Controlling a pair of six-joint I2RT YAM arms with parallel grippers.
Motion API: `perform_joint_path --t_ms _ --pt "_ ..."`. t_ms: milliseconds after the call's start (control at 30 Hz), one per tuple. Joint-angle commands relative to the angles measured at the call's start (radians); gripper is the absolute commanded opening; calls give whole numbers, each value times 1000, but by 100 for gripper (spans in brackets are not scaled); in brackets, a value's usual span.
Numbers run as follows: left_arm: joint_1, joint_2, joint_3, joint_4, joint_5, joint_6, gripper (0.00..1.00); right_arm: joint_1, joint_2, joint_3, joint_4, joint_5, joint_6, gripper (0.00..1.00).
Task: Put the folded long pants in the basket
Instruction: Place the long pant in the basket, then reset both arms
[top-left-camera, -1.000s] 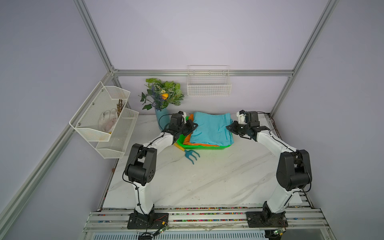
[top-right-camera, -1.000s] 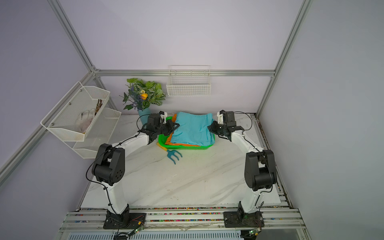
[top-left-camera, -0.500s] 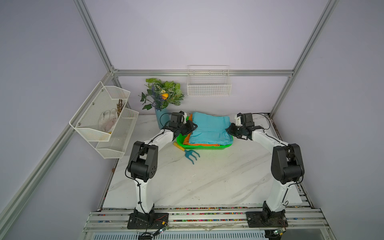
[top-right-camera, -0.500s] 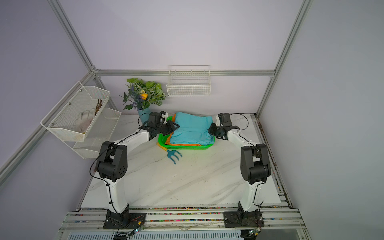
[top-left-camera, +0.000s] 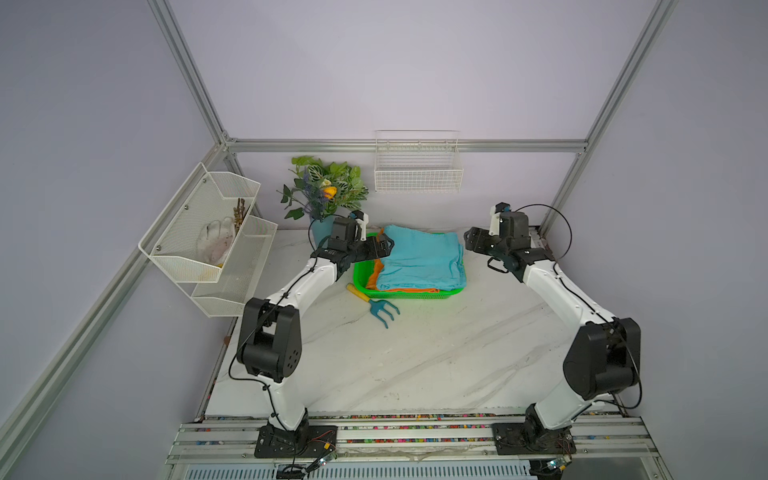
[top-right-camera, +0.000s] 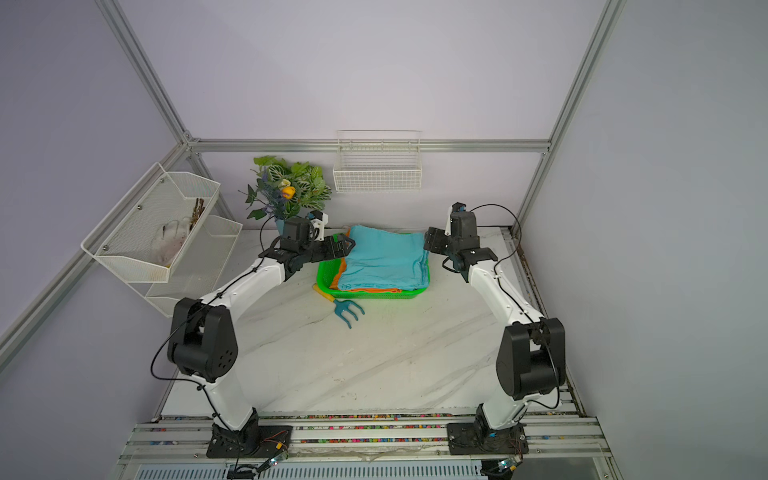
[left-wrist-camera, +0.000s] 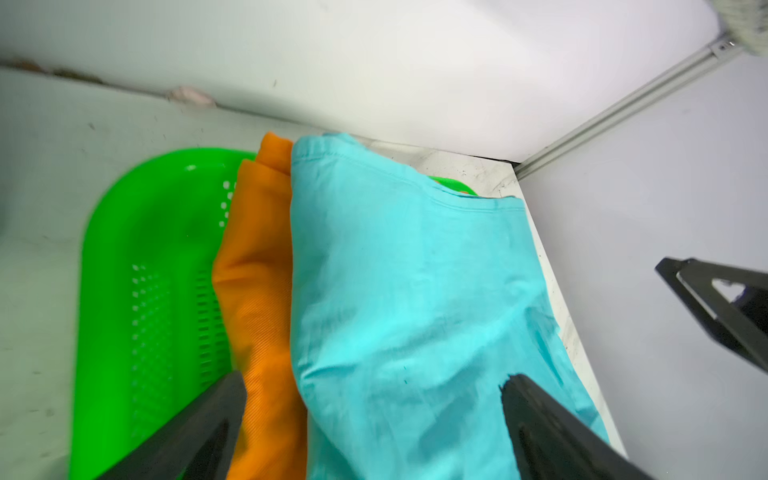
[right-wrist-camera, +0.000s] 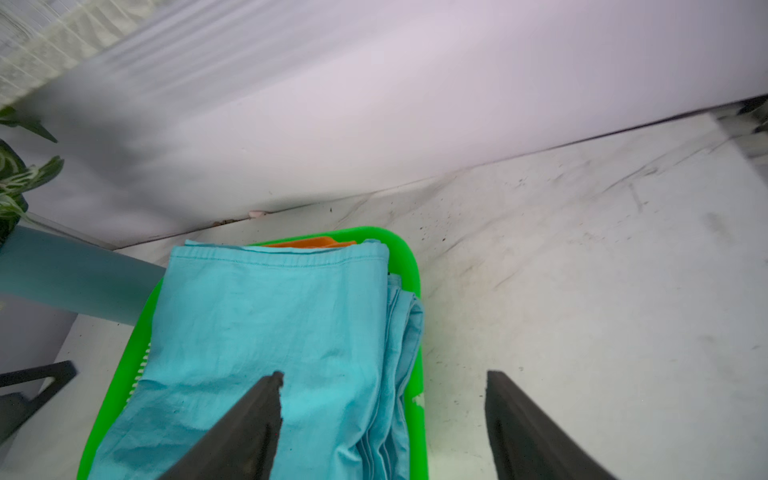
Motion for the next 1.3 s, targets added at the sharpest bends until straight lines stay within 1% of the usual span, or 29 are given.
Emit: perform_joint_path --t_ms 0,33,100,167,200,267,300,333,367,433,467,533,600,667,733,767,800,833,900,933,967,1000,1067,1100,1167,1200,1267 --pt "15 -171 -153 48 -115 201 100 -9 -69 -126 51 158 -88 80" --pt "25 -228 -238 88 -149 247 100 -9 -97 -183 79 181 -98 80" --pt "57 -349 -408 193 -190 288 100 -9 -144 -301 147 235 -95 80" --pt "92 -450 -588 306 -262 333 100 -9 -195 -445 254 253 -87 78" --pt "106 -484 -662 352 -288 356 100 -10 -216 -520 323 243 -90 77" --pt "155 -535 -824 477 -295 397 100 -10 -259 -691 509 229 -87 76" --pt "179 -545 -877 523 -288 413 100 -10 -273 -760 602 226 -92 76" --pt "212 -553 -923 551 -291 413 100 -10 -280 -835 734 219 -101 77" --pt "243 -551 -954 565 -294 399 100 -16 -299 -831 698 231 -115 77" --pt "300 -527 -980 573 -290 356 100 -14 -289 -845 766 238 -174 77" --pt "328 -504 -991 595 -267 339 100 -15 -268 -858 807 243 -206 77" --pt "355 -454 -1007 666 -238 328 100 -15 -213 -870 858 252 -256 78" --pt "363 -399 -1005 745 -236 337 100 -16 -169 -882 877 265 -279 78" --pt "368 -352 -977 789 -225 359 100 -15 -141 -938 1041 254 -297 79" --pt "374 -288 -967 875 -220 375 100 -16 -136 -952 1107 229 -326 80" --pt "375 -249 -962 907 -221 378 100 -22 -115 -943 1101 234 -316 80" --pt "381 -223 -948 899 -213 372 100 -26 -92 -950 1129 218 -321 80" --pt "385 -196 -950 933 -200 376 100 -29 -67 -979 1236 215 -317 81" --pt "386 -199 -974 969 -195 375 100 -57 -68 -1019 1286 174 -296 81" --pt "385 -217 -990 973 -174 388 100 -68 -56 -1040 1316 148 -294 95" --pt "384 -225 -1021 1014 -155 402 100 -72 -24 -1063 1400 139 -291 99" --pt "384 -213 -1064 1099 -121 417 100 -77 0 -1073 1458 125 -290 99" --pt "382 -121 -1133 1361 -101 419 100 -80 -30 -1053 1366 123 -292 99" --pt "383 -139 -1128 1329 -109 417 100 -79 -35 -1045 1336 125 -290 99" --pt "374 -187 -1054 1092 -119 438 100 -79 -24 -1051 1368 137 -285 99" --pt "362 -174 -1033 1079 -133 448 100 -79 -19 -1060 1394 137 -286 99" --pt "355 -170 -1052 1122 -153 446 100 -79 -7 -1067 1429 135 -286 99"
